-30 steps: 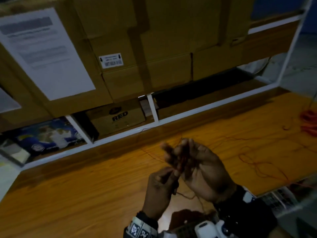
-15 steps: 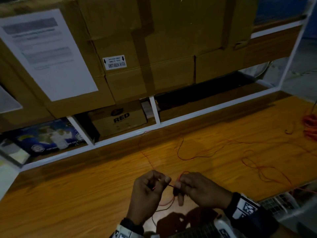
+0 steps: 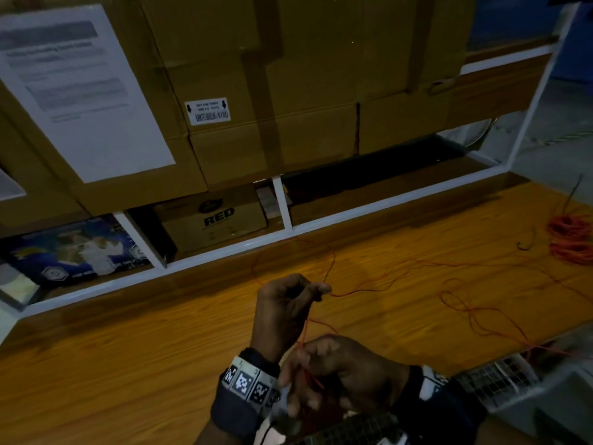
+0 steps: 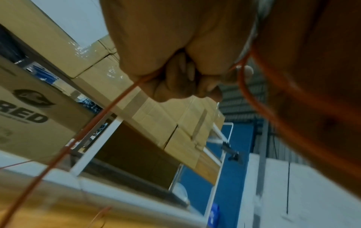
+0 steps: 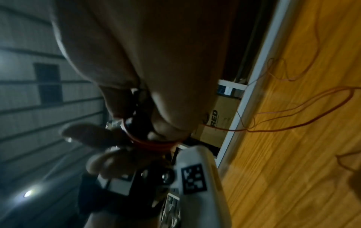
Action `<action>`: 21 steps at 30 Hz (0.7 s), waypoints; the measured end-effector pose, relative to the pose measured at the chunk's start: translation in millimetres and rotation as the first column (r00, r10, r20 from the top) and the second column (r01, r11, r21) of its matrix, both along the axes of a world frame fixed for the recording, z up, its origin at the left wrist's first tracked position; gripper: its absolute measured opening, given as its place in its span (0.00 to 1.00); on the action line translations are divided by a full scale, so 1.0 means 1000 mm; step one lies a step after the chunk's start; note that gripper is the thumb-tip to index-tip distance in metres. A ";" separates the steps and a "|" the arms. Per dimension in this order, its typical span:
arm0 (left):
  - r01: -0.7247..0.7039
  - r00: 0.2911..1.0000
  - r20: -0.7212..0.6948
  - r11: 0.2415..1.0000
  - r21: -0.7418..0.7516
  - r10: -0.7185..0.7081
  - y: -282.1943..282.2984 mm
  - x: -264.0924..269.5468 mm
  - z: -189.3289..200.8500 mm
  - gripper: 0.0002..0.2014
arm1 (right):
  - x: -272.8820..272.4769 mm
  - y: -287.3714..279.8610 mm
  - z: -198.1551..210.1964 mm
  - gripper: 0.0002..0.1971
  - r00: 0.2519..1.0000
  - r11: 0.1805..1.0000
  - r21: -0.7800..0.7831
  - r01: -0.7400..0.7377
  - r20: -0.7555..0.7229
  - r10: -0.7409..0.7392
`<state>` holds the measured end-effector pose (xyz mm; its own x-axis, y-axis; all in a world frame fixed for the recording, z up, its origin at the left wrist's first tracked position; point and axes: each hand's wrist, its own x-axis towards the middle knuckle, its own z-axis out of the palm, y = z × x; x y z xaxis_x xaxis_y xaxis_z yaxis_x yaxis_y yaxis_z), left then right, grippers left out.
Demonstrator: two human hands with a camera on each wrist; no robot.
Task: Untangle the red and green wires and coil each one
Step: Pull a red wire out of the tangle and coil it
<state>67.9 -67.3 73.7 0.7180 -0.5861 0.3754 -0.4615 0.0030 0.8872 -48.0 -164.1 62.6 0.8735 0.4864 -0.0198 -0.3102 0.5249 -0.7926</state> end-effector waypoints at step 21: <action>-0.173 0.982 0.117 0.944 0.280 0.146 0.023 -0.011 -0.046 0.12 | 0.008 -0.107 -0.010 0.15 0.537 -0.079 -0.616 0.784 0.736 -0.413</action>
<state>56.4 -44.6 27.8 0.7808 -0.5598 0.2775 -0.5155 -0.3263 0.7923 -39.8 -271.4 52.8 0.8440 -0.4167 0.3377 -0.0024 -0.6326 -0.7744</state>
